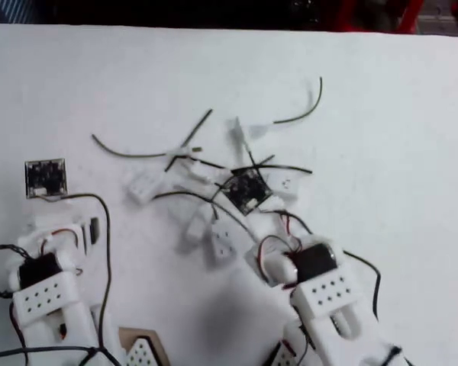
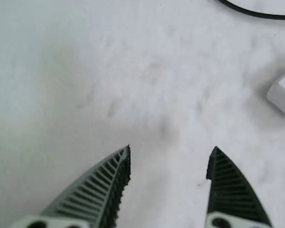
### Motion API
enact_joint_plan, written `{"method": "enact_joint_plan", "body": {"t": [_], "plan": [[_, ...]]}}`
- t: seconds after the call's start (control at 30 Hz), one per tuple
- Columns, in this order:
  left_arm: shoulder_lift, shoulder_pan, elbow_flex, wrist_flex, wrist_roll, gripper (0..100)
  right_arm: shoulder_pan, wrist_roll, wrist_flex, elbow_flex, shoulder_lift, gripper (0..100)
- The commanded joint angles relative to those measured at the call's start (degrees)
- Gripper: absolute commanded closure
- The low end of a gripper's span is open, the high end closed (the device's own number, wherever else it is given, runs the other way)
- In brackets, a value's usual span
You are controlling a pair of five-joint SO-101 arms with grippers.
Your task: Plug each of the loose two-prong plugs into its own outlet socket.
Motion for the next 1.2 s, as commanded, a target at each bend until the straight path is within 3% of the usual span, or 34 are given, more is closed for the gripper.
{"method": "enact_joint_plan", "body": {"t": [0.0, 0.43, 0.67, 1.0, 1.17], "plan": [[-1.2, 0.0, -0.3, -1.1, 0.2, 74, -0.7, 0.6, -2.2, -1.6, 7.2, 98.1], [-1.2, 0.0, -0.3, -1.1, 0.2, 74, -0.6, 0.6, -4.1, -10.5, 32.1, 97.7], [-1.2, 0.0, -0.3, -1.1, 0.2, 74, -0.6, 0.6, 5.6, -19.3, 37.7, 89.1], [-1.2, 0.0, -0.3, -1.1, 0.2, 74, -0.5, 0.6, 7.7, -24.5, 45.9, 89.1], [-1.2, 0.0, -0.3, -1.1, 0.2, 74, -0.4, 0.6, 7.7, -27.1, 48.5, 94.4]]}}
